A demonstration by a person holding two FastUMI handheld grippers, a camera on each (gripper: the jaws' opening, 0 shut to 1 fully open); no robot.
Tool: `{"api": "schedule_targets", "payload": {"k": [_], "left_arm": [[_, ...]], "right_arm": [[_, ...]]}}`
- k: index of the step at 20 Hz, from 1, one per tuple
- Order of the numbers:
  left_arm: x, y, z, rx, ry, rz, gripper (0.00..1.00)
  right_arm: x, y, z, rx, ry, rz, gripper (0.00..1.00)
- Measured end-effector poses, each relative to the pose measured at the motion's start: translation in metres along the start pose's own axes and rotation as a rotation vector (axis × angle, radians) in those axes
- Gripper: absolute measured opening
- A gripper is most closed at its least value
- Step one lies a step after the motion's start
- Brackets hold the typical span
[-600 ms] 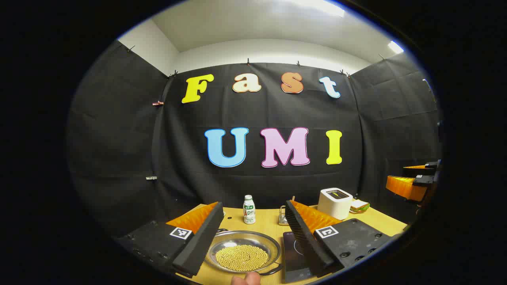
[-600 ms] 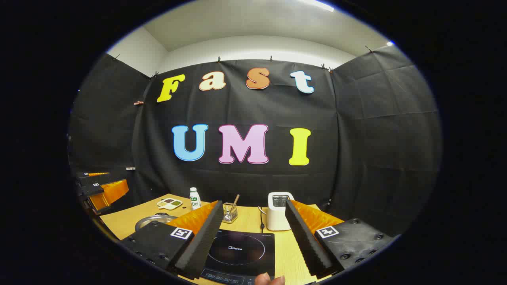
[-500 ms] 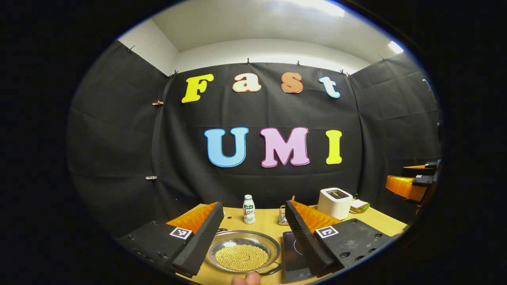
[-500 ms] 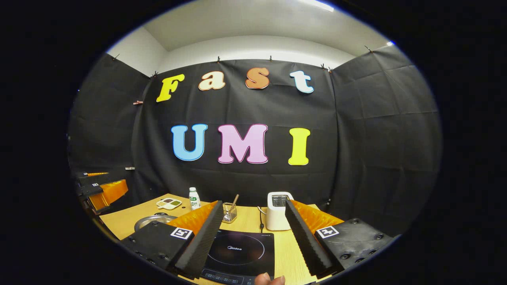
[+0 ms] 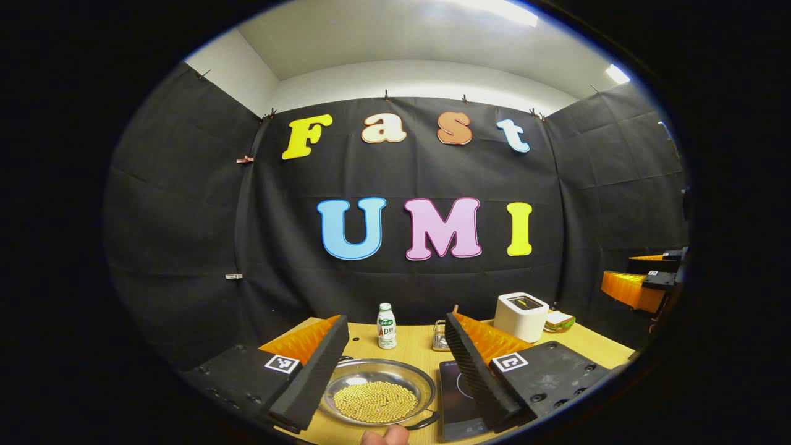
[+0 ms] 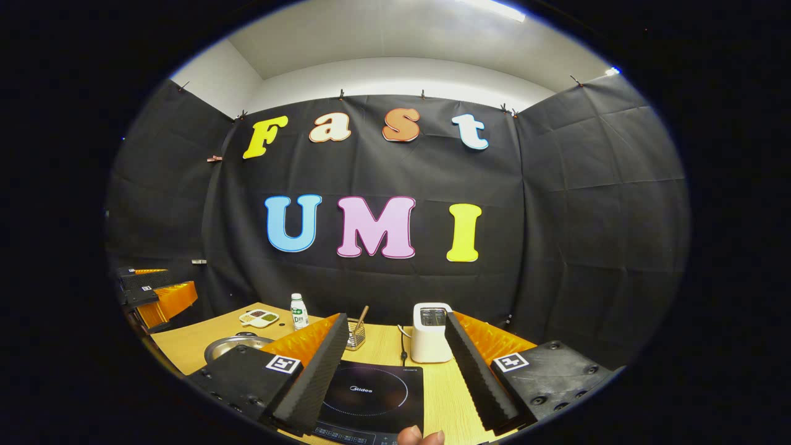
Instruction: First push the handle of the pot to place it horizontally, then grasp the pot with both hands and set it on the induction cooktop.
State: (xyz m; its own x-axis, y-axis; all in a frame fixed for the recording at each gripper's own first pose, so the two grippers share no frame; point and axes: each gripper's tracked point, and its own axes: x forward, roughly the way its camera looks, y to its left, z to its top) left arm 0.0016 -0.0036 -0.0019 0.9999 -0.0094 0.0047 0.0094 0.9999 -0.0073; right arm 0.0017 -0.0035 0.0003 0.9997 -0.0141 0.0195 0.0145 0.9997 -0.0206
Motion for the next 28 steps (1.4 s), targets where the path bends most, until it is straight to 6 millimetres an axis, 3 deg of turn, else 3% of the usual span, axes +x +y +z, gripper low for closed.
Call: {"api": "schedule_targets", "payload": {"k": [4,6,11,14,17,19,23,28], "left_arm": [[-0.001,-0.008,0.002,-0.01,-0.029,-0.043,0.97],[-0.003,-0.003,0.0,0.012,-0.046,-0.033,0.96],[-0.006,-0.005,-0.042,-0.02,0.038,-0.077,0.08],[-0.008,0.0,-0.076,-0.021,0.105,-0.121,0.05],[-0.013,0.0,-0.137,0.042,0.245,-0.189,0.05],[-0.02,-0.007,-0.178,-0.015,0.362,-0.273,0.05],[-0.036,0.001,-0.242,-0.027,0.592,-0.371,0.05],[-0.048,0.01,-0.288,0.114,0.848,-0.426,0.05]], "right_arm": [[0.0,-0.001,-0.001,-0.002,-0.005,-0.001,0.97],[0.0,-0.002,-0.004,-0.002,-0.001,-0.001,0.97],[-0.007,-0.001,-0.012,-0.022,-0.03,0.014,0.97],[-0.017,-0.004,-0.026,-0.048,-0.052,0.006,0.97],[-0.025,-0.001,-0.049,-0.032,-0.046,0.011,0.97],[-0.03,-0.001,-0.065,-0.034,-0.028,0.02,0.97],[-0.034,-0.011,-0.087,-0.034,0.001,0.011,0.97],[-0.035,-0.022,-0.099,-0.011,0.016,0.002,0.98]]}}
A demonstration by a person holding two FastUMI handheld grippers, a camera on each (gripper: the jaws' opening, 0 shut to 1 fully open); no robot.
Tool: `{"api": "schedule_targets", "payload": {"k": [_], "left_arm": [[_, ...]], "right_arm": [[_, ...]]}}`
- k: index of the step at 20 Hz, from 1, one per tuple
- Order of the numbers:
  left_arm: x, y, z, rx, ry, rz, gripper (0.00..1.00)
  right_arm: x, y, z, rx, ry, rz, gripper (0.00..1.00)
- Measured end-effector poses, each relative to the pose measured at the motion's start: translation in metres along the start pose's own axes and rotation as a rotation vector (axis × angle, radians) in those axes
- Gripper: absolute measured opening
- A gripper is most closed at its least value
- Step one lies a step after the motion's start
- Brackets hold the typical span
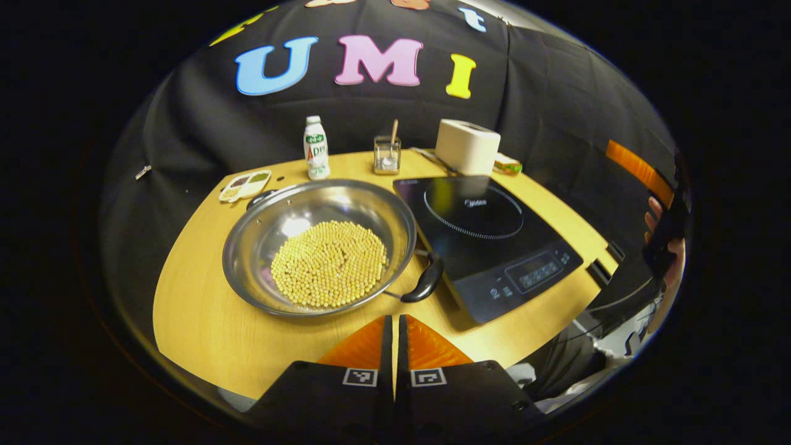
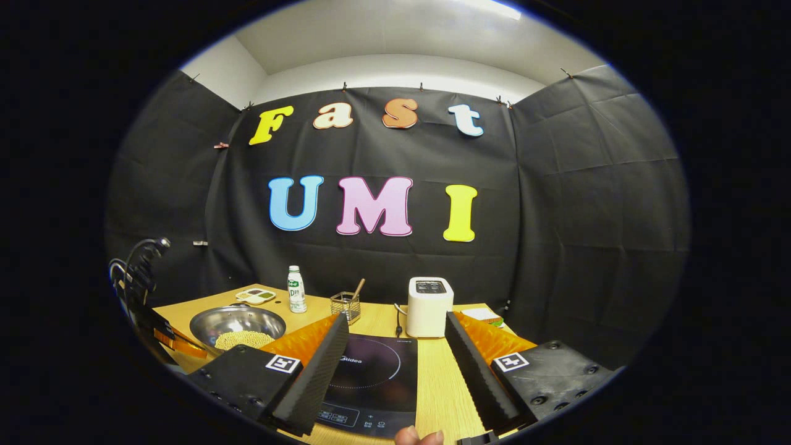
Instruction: First push the handle of the pot to place it horizontally, then grasp the pot with both hands and set it on the induction cooktop.
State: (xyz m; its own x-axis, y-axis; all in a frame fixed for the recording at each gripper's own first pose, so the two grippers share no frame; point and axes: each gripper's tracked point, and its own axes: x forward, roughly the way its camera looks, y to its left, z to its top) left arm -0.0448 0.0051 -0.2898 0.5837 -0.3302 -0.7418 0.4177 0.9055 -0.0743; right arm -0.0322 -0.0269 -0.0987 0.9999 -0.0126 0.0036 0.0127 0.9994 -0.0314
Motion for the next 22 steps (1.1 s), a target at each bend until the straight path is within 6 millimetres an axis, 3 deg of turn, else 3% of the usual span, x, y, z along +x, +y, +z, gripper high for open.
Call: {"api": "schedule_targets", "payload": {"k": [7,14,22], "left_arm": [[0.04,0.003,0.005,0.122,0.169,0.041,0.06],[0.057,-0.011,0.022,0.134,0.18,0.065,0.05],[0.079,-0.024,0.047,0.101,0.164,0.101,0.05]], "right_arm": [[-0.005,-0.024,-0.002,-0.003,-0.004,-0.032,0.98],[-0.005,-0.046,-0.012,-0.004,0.015,-0.058,0.98],[-0.005,-0.056,-0.022,-0.01,0.033,-0.063,0.98]]}}
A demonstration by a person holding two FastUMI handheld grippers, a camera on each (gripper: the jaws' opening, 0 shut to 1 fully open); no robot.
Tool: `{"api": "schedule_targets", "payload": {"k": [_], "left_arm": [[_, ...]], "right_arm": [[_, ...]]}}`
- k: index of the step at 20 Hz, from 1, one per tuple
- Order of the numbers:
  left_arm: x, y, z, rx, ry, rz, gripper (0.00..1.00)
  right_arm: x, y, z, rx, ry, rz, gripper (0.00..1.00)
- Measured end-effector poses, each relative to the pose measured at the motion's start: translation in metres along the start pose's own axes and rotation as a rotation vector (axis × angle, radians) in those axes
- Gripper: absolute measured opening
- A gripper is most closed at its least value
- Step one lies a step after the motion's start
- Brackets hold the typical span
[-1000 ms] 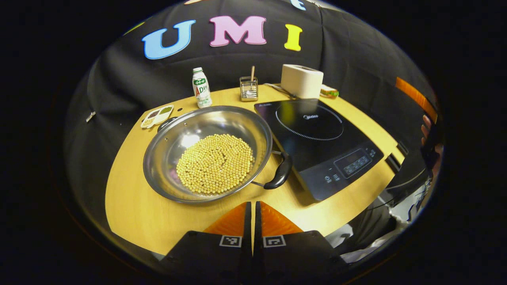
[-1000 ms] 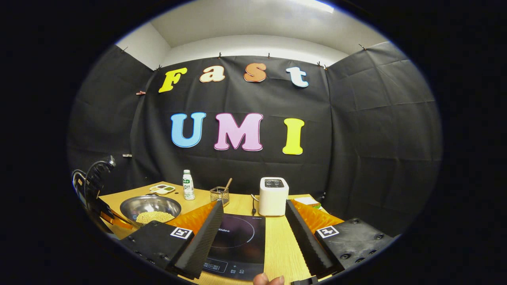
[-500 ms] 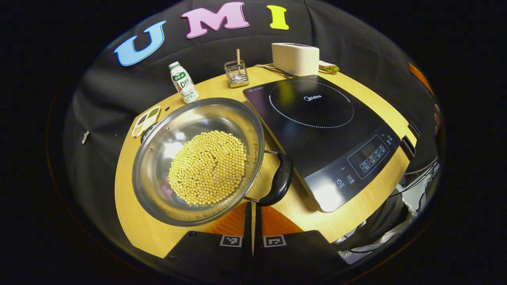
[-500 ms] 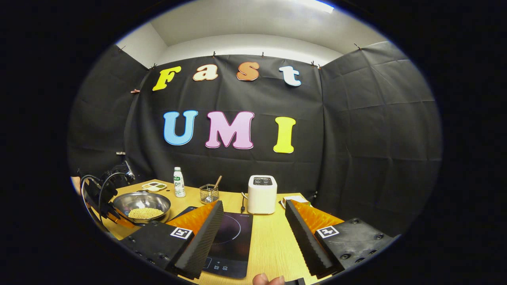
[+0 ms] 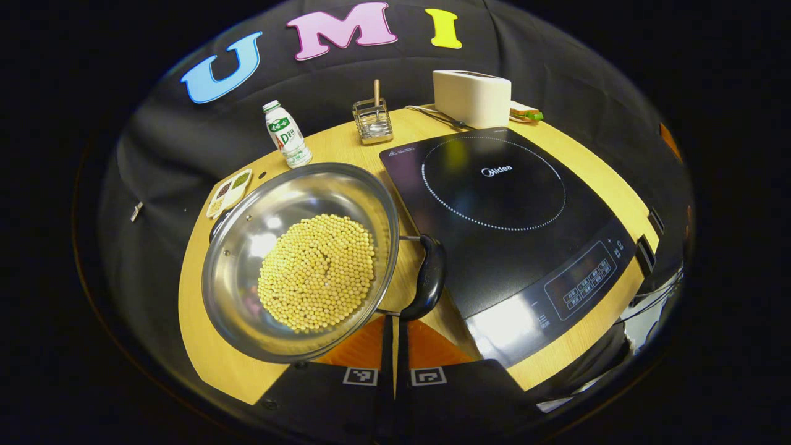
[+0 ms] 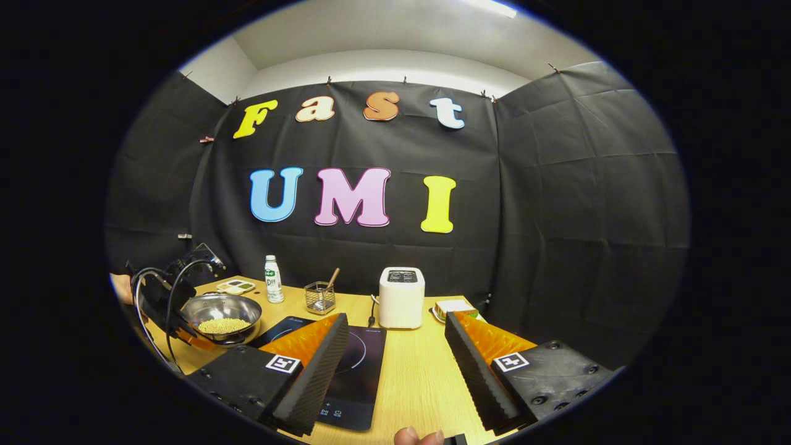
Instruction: First push the handle of the pot to place it horizontally, then grasp the pot with both hands and set it on the induction cooktop.
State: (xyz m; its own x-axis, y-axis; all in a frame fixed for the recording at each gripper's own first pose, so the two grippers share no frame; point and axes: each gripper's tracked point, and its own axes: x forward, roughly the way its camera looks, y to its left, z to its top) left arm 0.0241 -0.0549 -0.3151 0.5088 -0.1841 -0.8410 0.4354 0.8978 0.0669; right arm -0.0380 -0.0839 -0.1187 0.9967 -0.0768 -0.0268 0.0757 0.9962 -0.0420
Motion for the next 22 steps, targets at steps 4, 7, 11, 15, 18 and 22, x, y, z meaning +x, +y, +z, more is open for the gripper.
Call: {"api": "schedule_targets", "payload": {"k": [4,7,11,15,18,22], "left_arm": [[0.012,-0.006,0.02,-0.024,-0.017,0.016,0.07],[0.023,-0.009,0.037,-0.084,-0.042,0.017,0.07],[0.037,-0.01,0.059,-0.137,-0.065,0.022,0.05],[0.049,-0.006,0.076,-0.126,-0.076,0.062,0.05],[0.057,-0.003,0.087,-0.147,-0.089,0.075,0.05],[0.065,0.006,0.097,-0.178,-0.104,0.089,0.05]], "right_arm": [[0.0,-0.01,-0.004,-0.005,0.007,-0.009,0.98],[0.0,-0.018,-0.006,-0.009,0.012,-0.019,0.98],[-0.001,-0.028,-0.008,-0.023,0.014,-0.033,0.98],[0.002,-0.036,-0.01,-0.02,0.023,-0.043,0.98],[0.003,-0.039,-0.013,-0.028,0.028,-0.046,0.98],[0.006,-0.039,-0.017,-0.031,0.041,-0.044,0.98]]}}
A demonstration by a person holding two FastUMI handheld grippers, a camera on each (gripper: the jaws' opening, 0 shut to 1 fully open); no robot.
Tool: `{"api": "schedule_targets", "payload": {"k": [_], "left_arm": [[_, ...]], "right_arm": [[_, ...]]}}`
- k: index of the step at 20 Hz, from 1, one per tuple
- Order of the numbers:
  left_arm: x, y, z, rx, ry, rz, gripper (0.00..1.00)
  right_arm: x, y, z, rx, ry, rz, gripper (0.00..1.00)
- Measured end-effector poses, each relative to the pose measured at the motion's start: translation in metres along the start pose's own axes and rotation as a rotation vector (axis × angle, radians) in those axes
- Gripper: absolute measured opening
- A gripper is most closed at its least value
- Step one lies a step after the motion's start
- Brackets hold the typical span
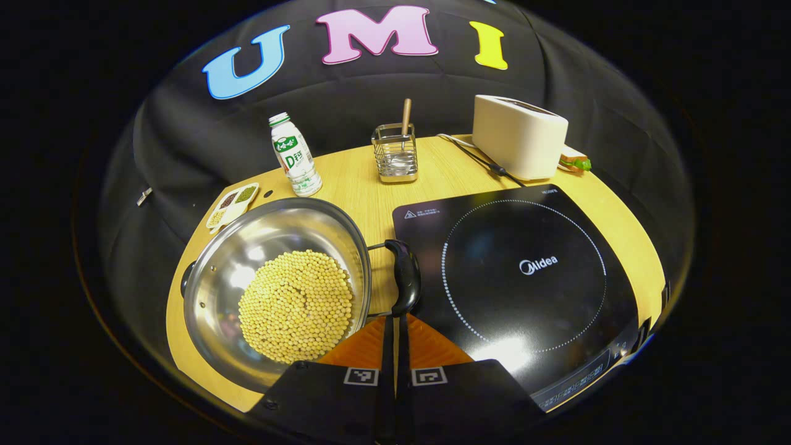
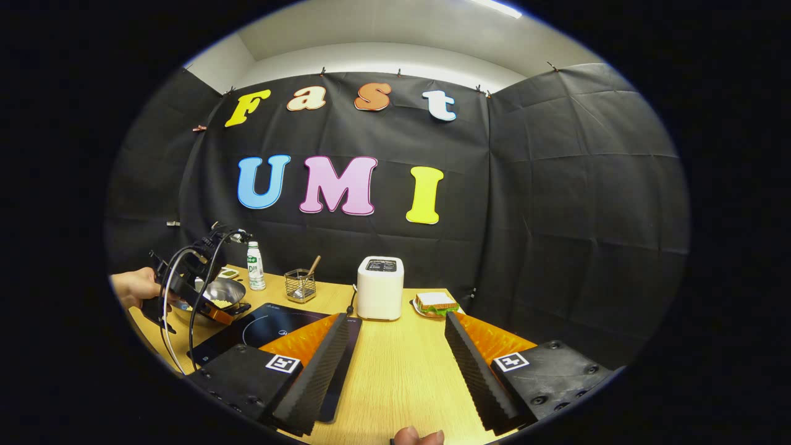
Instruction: First push the handle of the pot to place it horizontally, then grasp the pot with both hands and set it on the induction cooktop.
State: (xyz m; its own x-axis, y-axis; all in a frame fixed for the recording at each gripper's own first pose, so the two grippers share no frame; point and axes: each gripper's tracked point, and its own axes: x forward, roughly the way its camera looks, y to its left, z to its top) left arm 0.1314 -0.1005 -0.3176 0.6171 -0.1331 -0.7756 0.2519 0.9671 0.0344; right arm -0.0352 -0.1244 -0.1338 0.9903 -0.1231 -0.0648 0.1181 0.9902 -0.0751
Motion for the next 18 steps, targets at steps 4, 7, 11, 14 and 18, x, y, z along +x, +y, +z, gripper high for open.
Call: {"api": "schedule_targets", "payload": {"k": [4,7,11,14,18], "left_arm": [[0.004,0.008,0.005,0.004,-0.009,0.019,0.05],[-0.003,0.01,0.007,0.015,-0.03,0.028,0.05],[-0.038,0.001,0.027,0.055,-0.176,-0.034,0.06],[-0.075,0.005,0.042,0.063,-0.32,-0.099,0.49],[-0.114,0.059,0.045,-0.059,-0.402,-0.113,0.98]], "right_arm": [[0.003,0.005,0.0,-0.003,0.003,0.006,0.97],[0.005,0.013,-0.003,-0.004,0.01,0.014,0.98],[0.01,0.035,0.001,0.006,0.018,0.051,0.98],[0.015,0.064,0.009,0.02,0.03,0.108,0.98],[0.032,0.125,0.013,0.087,0.103,0.249,0.98]]}}
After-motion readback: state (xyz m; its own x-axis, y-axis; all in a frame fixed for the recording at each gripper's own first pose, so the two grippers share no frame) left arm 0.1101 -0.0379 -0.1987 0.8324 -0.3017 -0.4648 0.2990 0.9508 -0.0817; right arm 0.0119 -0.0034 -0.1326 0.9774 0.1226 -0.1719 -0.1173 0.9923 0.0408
